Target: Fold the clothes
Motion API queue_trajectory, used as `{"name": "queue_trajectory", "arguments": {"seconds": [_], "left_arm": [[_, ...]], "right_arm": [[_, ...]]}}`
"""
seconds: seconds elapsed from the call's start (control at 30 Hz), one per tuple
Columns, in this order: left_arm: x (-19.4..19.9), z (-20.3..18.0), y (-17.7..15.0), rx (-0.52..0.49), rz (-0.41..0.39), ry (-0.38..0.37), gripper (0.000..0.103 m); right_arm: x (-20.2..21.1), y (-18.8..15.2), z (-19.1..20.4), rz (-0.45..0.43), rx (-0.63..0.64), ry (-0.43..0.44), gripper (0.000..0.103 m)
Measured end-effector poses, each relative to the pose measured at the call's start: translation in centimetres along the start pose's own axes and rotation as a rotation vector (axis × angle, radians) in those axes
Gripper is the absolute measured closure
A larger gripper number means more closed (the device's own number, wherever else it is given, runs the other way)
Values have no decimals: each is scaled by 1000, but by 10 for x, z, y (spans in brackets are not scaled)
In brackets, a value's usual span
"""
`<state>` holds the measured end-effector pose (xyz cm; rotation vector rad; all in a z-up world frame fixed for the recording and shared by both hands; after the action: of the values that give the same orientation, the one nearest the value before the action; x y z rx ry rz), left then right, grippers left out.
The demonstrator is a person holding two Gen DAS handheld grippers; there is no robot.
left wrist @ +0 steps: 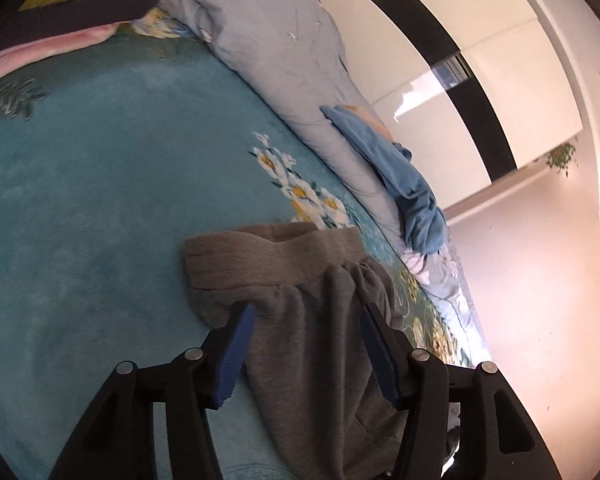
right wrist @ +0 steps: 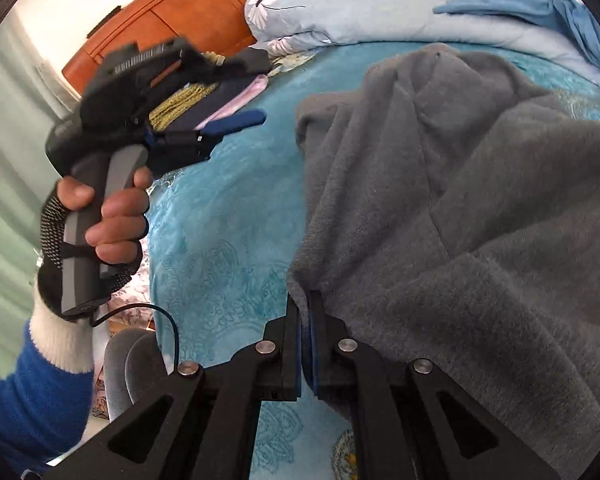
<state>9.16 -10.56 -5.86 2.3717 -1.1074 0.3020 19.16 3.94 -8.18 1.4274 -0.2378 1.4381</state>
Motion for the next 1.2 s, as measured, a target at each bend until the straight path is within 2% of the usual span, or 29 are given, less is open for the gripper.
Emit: {"name": "queue_trajectory", "arguments": {"seconds": [0.2,0.27,0.33,0.4,0.43,0.47,0.53,0.63,0.7,0.77,0.9,0.97,1.07,1.1,1.13,1.17,1.2], "left_arm": [[-59,-27,-11,-49,126,44,42],[-79,-36,-15,-66,167,59,42],[-95,-43,-19,-76,200,73,43],[-97,-41,-19,-72,185,86,45],[-97,-40,-19,-68,174,91,53],[-96,-38,-18,-62,163,94,73],[-90,-33,-15,-35,137,80,93],[-79,-32,-5,-6,93,41,96],[-65,-40,5,-26,56,18,97],[-42,-51,16,-41,5,-29,97],[24,-58,34,-22,-122,-135,97],[59,-49,36,-24,-186,-144,97],[95,-23,26,-21,-235,-95,97],[101,-13,21,-11,-236,-81,97],[106,-3,16,3,-236,-69,97],[110,7,11,20,-237,-62,97],[114,16,8,42,-240,-63,97]], "right_arm": [[35,10,-23,-85,-64,13,97],[62,11,-42,-138,-98,-16,93],[92,8,-66,-201,-135,-89,81],[132,4,-108,-284,-194,-238,77],[154,1,-130,-326,-225,-318,74],[175,-3,-150,-362,-262,-404,72],[211,-15,-190,-405,-343,-562,63],[239,-37,-240,-370,-467,-698,62],[241,-51,-255,-341,-523,-689,62],[236,-63,-262,-319,-557,-632,62],[208,-64,-256,-262,-525,-601,62],[196,-69,-254,-209,-502,-626,63],[179,-72,-252,-149,-494,-653,64],[177,-73,-251,-149,-498,-646,72],[178,-72,-250,-158,-513,-632,88],[180,-72,-251,-171,-533,-616,95],[185,-70,-252,-194,-566,-586,96]]}}
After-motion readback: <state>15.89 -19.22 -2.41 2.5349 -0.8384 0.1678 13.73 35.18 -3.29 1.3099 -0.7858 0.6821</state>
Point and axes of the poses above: each gripper's, at about its wrist camera, not at the fingertips, and x roughly against the way its jaws point, z to its left, y to its top, the point moved 9 cm from there along -x, roughly the way its jaws point, and after that the axes turned 15 degrees about -y, right-handed, at the moved point
